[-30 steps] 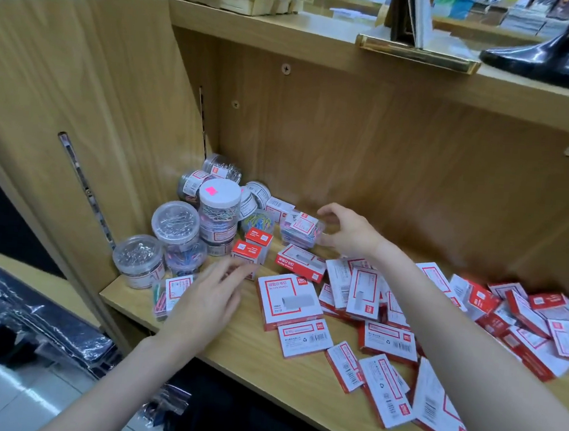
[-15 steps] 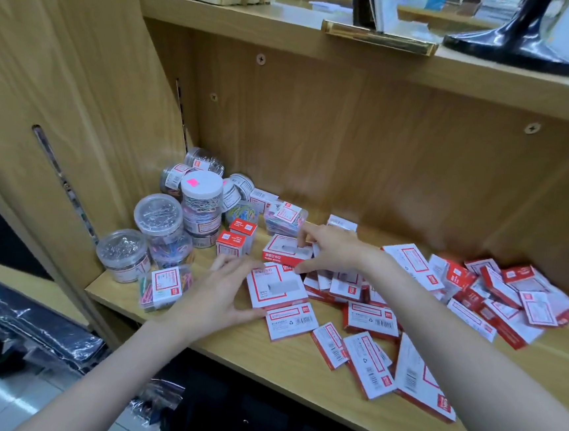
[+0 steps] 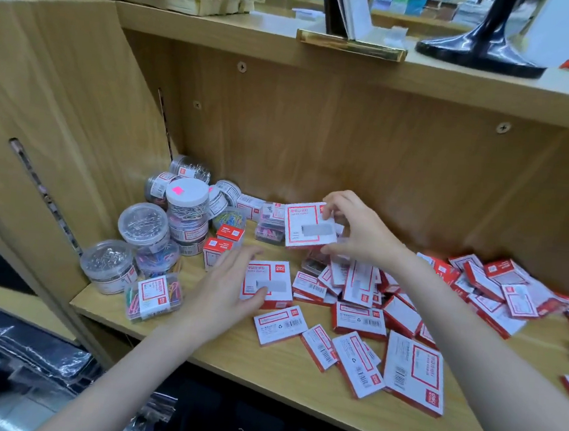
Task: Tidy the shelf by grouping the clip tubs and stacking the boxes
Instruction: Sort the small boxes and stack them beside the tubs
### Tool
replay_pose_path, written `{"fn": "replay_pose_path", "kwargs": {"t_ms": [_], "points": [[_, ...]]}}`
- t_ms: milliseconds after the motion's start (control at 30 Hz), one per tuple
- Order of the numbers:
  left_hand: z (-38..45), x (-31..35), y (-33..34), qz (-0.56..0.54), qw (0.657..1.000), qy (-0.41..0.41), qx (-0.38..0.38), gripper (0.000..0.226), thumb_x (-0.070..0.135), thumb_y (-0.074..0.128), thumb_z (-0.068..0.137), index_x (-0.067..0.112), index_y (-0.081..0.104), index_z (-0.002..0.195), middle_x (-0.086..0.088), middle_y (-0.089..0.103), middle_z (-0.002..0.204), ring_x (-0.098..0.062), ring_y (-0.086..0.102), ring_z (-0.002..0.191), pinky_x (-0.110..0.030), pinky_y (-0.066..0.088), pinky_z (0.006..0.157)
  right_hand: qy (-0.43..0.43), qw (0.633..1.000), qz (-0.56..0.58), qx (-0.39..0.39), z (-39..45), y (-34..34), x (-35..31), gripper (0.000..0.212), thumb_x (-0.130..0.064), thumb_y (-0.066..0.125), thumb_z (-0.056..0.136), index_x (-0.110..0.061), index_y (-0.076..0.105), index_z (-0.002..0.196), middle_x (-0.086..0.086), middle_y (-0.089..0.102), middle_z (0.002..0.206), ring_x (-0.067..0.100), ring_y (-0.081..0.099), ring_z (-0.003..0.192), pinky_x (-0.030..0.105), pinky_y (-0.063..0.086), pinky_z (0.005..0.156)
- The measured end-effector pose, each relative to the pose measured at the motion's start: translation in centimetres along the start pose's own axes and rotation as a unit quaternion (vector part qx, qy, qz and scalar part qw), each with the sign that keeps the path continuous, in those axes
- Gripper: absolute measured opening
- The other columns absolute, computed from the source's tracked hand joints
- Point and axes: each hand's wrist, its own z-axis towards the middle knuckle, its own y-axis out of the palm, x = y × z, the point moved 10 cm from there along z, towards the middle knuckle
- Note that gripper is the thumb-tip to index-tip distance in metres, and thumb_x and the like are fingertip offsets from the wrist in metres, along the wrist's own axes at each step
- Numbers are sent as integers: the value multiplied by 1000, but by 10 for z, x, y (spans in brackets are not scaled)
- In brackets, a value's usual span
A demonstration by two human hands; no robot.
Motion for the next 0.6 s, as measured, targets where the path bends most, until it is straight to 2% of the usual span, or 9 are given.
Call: {"fn": "replay_pose_path", "kwargs": {"t_ms": [67, 133, 200, 267, 367, 433, 533, 600], "points": [[9, 10, 2, -10, 1000, 18, 4, 51, 24, 62, 85, 15, 41, 130, 0, 46, 129, -14, 39, 122, -24, 29, 100, 31, 998, 25, 50, -10, -26, 10, 44, -16, 82, 64, -19, 47, 91, -1, 41, 112, 14, 51, 91, 6, 40, 77], [16, 22, 7, -16, 999, 35, 5, 50, 27, 60, 86, 15, 40, 131, 1, 47, 130, -14, 40, 122, -30, 29, 105, 80, 992, 24, 92, -30, -51, 30, 42, -19, 83, 64, -19, 49, 90, 1, 40, 106, 12, 51, 84, -1, 35, 68], [24, 34, 17, -35, 999, 39, -8, 52, 38, 55, 88, 20, 37, 133, 5, 44, 134, -11, 37, 125, -29, 27, 105, 133, 984, 14, 120, -58, -69, 55, 42, -21, 83, 63, -19, 51, 89, 2, 41, 103, 10, 51, 77, 5, 36, 66], [33, 54, 36, -63, 995, 56, -50, 63, 56, 49, 83, 29, 30, 138, 8, 35, 141, -11, 27, 131, -26, 23, 106, 192, 971, 10, 144, -95, -82, 85, 41, -22, 84, 61, -20, 51, 86, 3, 42, 101, 9, 52, 71, 15, 38, 65], [40, 89, 83, -2, 983, 95, -158, 82, 76, 37, 69, 44, 12, 140, 5, 7, 154, -18, 4, 139, -36, 10, 112, 252, 947, 15, 197, -153, -103, 121, 40, -19, 85, 61, -22, 50, 80, 9, 47, 96, 12, 47, 69, 9, 36, 61], [40, 95, 108, 41, 977, 71, -198, 79, 69, 49, 76, 45, 11, 141, 4, -7, 155, -24, -9, 140, -43, 9, 112, 277, 936, 31, 215, -188, -112, 138, 40, -16, 85, 61, -25, 48, 76, 10, 48, 90, 16, 46, 70, 8, 37, 60], [44, 98, 112, 36, 987, 37, -152, 70, 47, 57, 85, 33, 20, 143, 2, -7, 155, -24, -15, 140, -41, 11, 112, 279, 933, 95, 205, -227, -111, 154, 38, -12, 84, 62, -17, 51, 79, 2, 51, 79, 17, 47, 58, 17, 39, 56], [45, 99, 108, 23, 992, 25, -119, 69, 42, 60, 84, 29, 24, 142, 2, -1, 155, -20, -13, 141, -38, 12, 112, 274, 939, 103, 182, -247, -110, 161, 40, -10, 85, 60, -15, 52, 83, 3, 55, 85, 16, 49, 64, 22, 44, 65]]}}
